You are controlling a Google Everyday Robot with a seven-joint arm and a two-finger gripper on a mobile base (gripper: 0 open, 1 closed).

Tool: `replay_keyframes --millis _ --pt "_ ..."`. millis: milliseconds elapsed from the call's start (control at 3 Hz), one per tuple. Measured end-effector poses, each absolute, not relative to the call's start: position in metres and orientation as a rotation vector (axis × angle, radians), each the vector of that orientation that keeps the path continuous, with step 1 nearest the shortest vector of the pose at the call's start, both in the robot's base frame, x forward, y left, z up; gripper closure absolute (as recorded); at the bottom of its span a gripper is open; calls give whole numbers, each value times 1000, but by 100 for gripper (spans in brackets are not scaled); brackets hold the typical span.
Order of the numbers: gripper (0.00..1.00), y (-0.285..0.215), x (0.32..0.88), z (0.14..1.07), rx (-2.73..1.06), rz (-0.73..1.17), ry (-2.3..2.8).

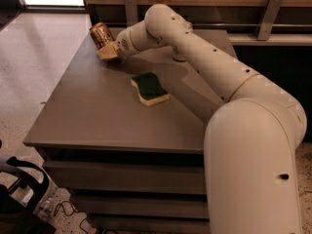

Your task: Place orange can upright

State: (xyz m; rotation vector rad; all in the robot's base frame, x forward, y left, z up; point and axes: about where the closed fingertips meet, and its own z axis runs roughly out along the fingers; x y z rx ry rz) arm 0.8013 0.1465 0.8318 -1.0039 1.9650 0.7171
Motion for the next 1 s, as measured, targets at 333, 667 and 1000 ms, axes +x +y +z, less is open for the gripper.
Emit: replay_keyframes --millis 333,667,1000 --pt "100 149 802 832 -1013 718 1971" --pt "100 149 802 834 -1013 718 1971" --pt "100 150 802 834 -1013 718 1971"
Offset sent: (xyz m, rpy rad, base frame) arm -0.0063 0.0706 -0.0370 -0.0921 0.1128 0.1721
